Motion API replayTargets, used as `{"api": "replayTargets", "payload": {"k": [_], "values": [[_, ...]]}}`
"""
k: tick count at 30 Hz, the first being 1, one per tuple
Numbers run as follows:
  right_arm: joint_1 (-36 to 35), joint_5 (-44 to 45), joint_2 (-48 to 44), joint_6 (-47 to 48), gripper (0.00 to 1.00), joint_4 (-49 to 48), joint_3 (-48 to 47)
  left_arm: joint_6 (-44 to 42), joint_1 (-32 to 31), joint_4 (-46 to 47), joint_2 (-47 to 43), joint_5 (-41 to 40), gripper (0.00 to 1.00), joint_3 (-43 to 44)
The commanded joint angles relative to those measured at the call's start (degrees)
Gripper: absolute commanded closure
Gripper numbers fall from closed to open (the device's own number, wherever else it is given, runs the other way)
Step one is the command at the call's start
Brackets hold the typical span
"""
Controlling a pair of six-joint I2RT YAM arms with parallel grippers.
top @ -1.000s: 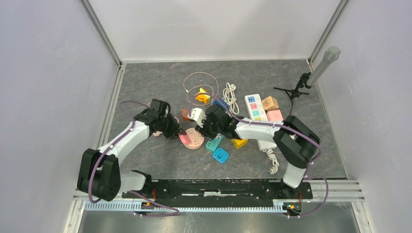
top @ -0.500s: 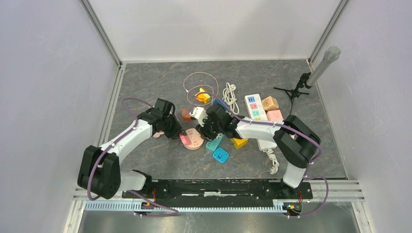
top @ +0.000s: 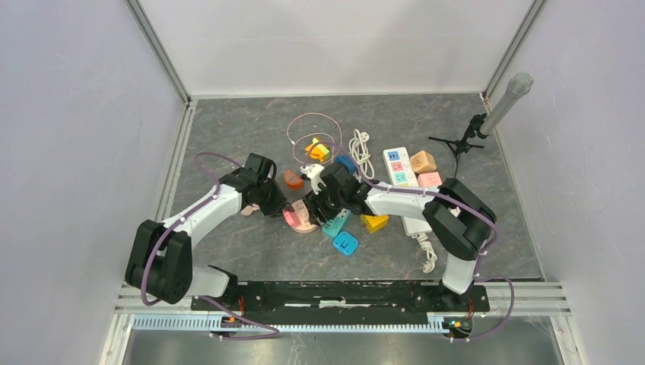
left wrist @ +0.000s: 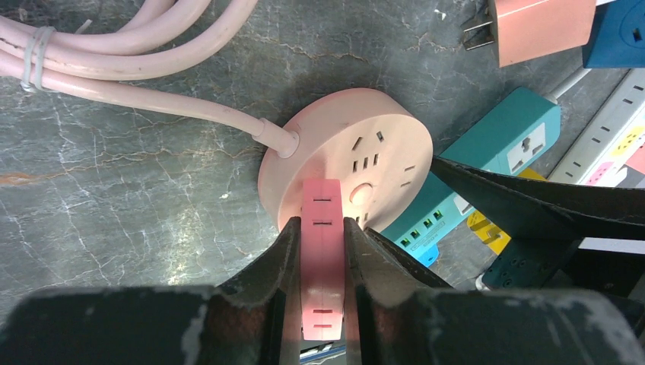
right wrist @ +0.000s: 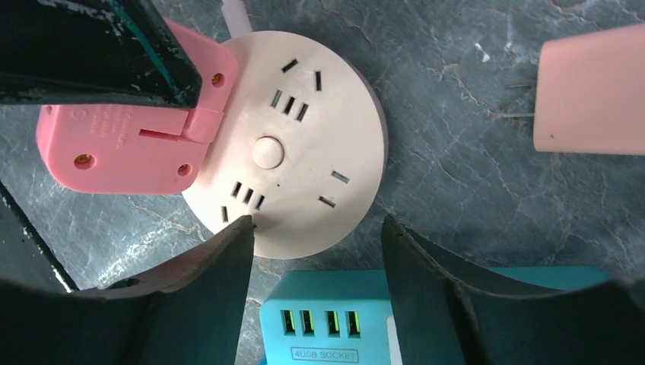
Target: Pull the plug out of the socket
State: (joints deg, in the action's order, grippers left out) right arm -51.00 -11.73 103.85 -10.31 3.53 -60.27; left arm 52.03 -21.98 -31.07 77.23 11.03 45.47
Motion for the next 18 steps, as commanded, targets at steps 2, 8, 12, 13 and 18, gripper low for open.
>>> {"api": "replayTargets", "payload": {"k": [2, 8, 12, 13, 18], "values": [[-1.4, 6.1, 1.6, 0.2, 0.29, 2.8, -1.7, 1.1, -0.4, 4.1, 0.6, 6.4, 0.98, 3.1], [-2.0, 8.7, 2.7, 1.9, 0.29, 4.9, -1.8, 3.8, -0.4, 7.0, 1.0, 11.9, 0.98, 3.3], [-2.1, 9.2, 2.9, 2.5, 0.33, 5.4, -1.3, 4.0, -0.1, 6.6, 0.5, 12.6, 0.98, 4.3], [-2.1, 9.2, 2.9, 2.8, 0.34, 5.5, -1.3, 4.0, 0.1, 6.5, 0.4, 12.8, 0.98, 4.6], [-2.1, 9.4, 3.0, 3.6, 0.35, 5.8, -1.2, 5.2, 2.3, 8.1, -0.2, 17.0, 0.98, 3.7]]}}
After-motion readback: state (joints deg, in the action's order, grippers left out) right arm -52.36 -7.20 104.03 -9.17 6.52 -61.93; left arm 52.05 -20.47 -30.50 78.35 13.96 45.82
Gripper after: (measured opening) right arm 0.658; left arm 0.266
